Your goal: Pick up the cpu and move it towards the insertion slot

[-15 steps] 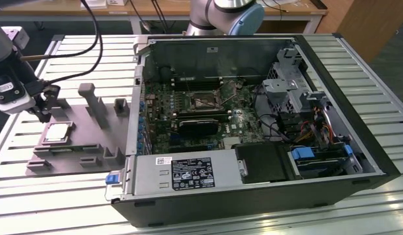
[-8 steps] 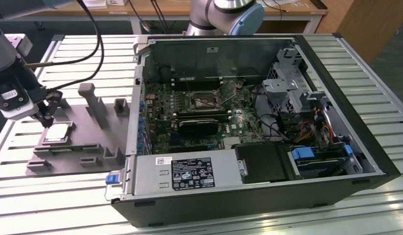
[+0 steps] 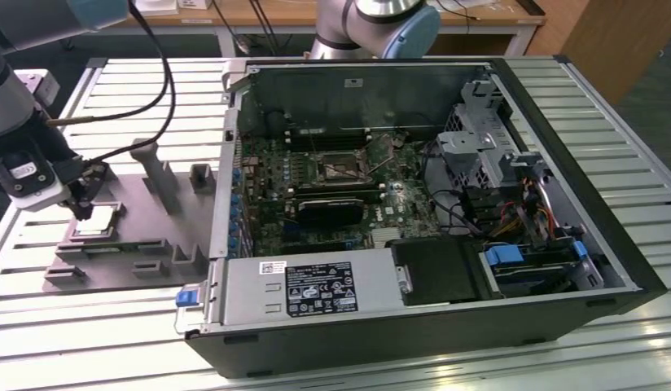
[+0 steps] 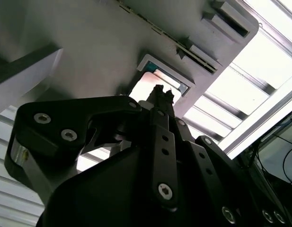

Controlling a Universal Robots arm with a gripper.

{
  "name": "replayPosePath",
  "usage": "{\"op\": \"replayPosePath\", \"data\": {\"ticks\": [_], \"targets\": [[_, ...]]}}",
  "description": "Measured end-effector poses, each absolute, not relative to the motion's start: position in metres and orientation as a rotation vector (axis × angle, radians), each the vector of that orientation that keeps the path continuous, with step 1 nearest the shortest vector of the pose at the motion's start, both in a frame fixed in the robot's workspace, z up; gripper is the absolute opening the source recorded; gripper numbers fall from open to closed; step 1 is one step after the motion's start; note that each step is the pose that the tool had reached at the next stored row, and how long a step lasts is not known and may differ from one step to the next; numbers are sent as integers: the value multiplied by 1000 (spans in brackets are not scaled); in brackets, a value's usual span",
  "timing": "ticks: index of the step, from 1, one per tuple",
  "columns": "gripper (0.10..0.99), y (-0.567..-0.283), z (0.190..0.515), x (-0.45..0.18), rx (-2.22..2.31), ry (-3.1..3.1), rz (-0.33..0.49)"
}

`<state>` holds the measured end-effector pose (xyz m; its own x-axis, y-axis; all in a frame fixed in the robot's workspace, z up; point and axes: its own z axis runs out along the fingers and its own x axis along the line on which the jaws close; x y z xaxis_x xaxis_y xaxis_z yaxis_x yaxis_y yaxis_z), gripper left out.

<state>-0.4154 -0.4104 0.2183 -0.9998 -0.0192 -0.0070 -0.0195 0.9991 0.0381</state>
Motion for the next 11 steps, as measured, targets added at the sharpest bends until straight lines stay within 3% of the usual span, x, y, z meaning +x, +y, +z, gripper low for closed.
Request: {"op": "replayPosePath", "data": {"ticks": [11], "targets": [[102,-411,204,-416,-31,3118,59]]}}
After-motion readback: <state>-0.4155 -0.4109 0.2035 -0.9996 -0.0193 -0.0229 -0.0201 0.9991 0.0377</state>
